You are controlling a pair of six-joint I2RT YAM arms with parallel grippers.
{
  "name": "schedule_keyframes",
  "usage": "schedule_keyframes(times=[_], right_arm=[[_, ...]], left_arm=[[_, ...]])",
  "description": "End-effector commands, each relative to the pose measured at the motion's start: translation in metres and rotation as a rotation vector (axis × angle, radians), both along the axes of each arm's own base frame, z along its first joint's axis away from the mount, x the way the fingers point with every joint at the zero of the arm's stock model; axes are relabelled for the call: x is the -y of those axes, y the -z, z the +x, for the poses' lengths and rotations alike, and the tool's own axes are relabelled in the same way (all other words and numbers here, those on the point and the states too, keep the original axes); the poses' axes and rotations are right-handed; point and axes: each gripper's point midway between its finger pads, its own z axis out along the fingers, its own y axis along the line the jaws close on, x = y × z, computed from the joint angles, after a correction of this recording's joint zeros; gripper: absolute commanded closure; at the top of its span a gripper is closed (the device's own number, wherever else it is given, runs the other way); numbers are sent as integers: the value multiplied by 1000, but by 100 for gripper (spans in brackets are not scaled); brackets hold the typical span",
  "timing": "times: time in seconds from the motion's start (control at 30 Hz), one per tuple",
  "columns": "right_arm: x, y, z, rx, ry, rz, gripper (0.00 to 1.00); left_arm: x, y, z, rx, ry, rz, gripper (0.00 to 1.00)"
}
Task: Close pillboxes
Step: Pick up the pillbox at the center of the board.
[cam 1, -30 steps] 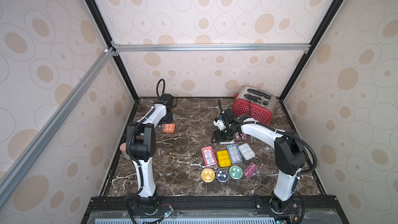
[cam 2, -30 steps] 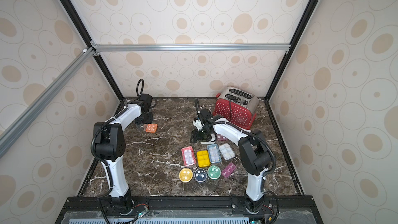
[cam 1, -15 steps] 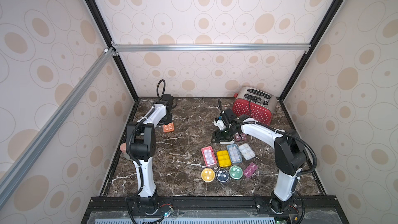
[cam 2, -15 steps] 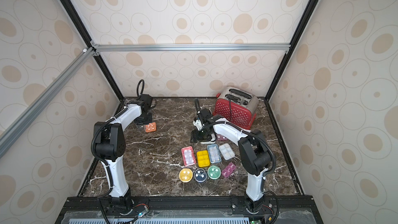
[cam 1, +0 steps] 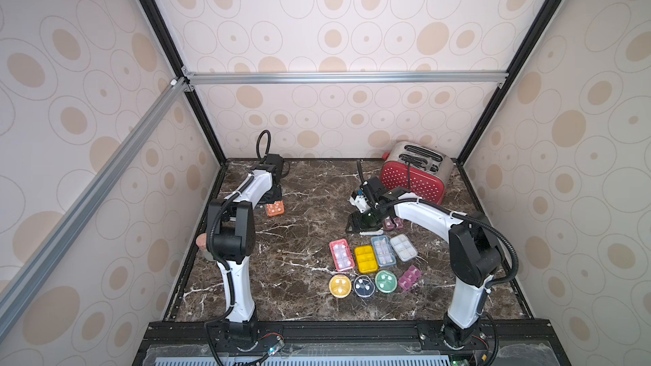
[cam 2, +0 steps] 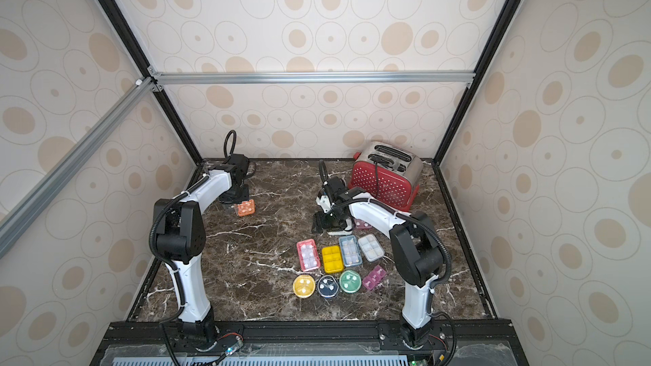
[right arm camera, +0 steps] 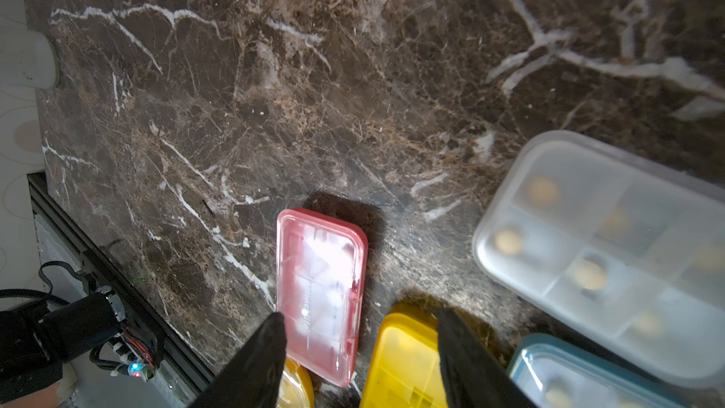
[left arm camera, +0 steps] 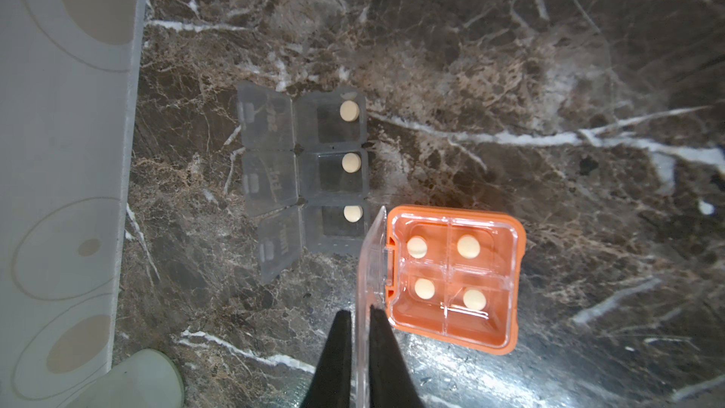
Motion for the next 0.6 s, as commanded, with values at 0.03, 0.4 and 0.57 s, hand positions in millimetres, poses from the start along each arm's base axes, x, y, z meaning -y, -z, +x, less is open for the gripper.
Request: schedule_keyframes(times=[0.03,0.4,0.57], right_arm=[[8,-4,1,7,29,-3,36],[12,-10,6,17,39,8,36],[18,-12,7,21,58,7,36]], left_arm=[[-4,-2,1,-28,5,12,93],[20,-13,3,-29,141,26,98],[57,-29,6,-18,304,79,100]])
